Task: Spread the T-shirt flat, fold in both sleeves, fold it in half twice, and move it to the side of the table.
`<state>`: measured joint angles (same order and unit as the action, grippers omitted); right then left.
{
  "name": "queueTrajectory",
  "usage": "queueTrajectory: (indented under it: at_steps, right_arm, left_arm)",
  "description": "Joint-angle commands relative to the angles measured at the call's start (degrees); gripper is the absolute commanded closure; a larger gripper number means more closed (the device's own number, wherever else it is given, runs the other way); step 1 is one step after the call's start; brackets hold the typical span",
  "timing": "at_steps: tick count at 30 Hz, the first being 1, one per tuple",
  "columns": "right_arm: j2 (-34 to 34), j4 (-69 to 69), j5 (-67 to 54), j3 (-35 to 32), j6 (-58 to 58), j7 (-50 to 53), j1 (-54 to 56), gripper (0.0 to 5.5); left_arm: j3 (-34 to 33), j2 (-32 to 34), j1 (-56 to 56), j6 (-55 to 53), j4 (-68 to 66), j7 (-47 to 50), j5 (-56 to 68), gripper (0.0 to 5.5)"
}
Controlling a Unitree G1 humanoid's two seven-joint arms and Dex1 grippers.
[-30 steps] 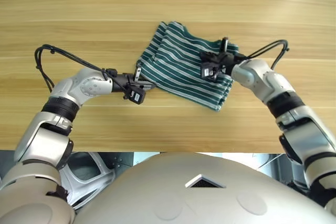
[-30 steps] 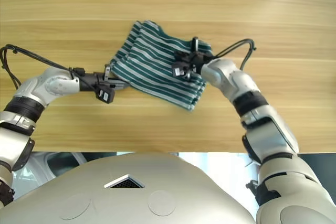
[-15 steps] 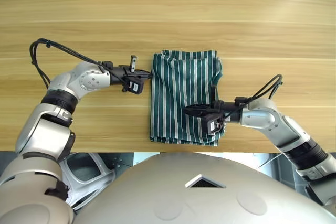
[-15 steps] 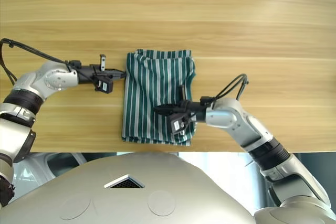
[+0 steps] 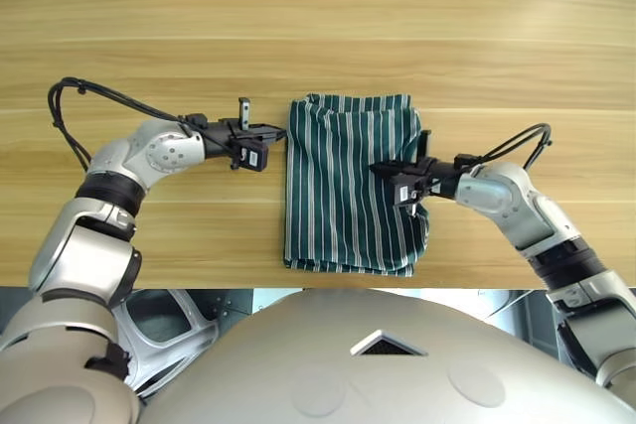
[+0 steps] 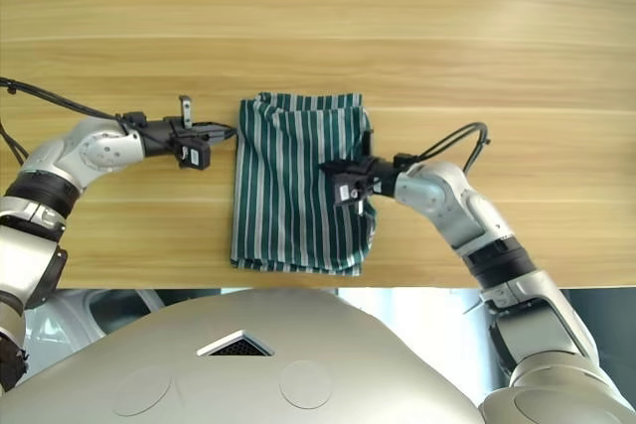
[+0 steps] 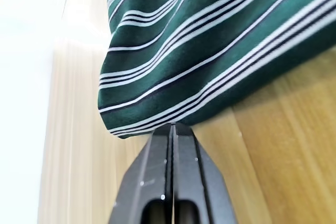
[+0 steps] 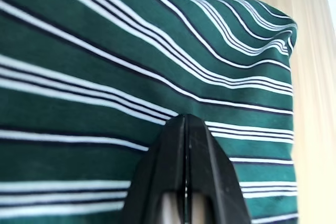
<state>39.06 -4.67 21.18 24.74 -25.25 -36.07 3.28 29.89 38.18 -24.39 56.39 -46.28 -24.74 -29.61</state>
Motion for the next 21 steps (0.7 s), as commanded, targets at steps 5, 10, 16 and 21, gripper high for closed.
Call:
queueTrajectory:
  at_steps: [5,10,16,21]
  right_arm:
    - [1.97,4.29,-22.08,-16.08,-0.47,-2.17,-0.05,4.82]
    - [5.79,1.30,-28.60,-23.16,-2.21,-6.47,-2.83,3.88]
    - [13.21,1.78,-25.80,-23.77,-2.52,-13.66,-12.13,2.87]
    - [16.86,7.53,-29.26,-24.46,-3.79,-20.31,-20.07,1.88]
  left_arm:
    - [-5.94,8.65,6.06,1.73,7.65,-14.35,23.42,5.07]
    - [-8.35,14.78,12.18,-0.34,17.66,-26.12,40.75,4.20]
    - [-8.39,23.40,23.11,-7.43,36.90,-40.22,54.08,3.30]
    - [-8.66,25.20,26.98,-10.53,42.02,-44.99,49.09,2.38]
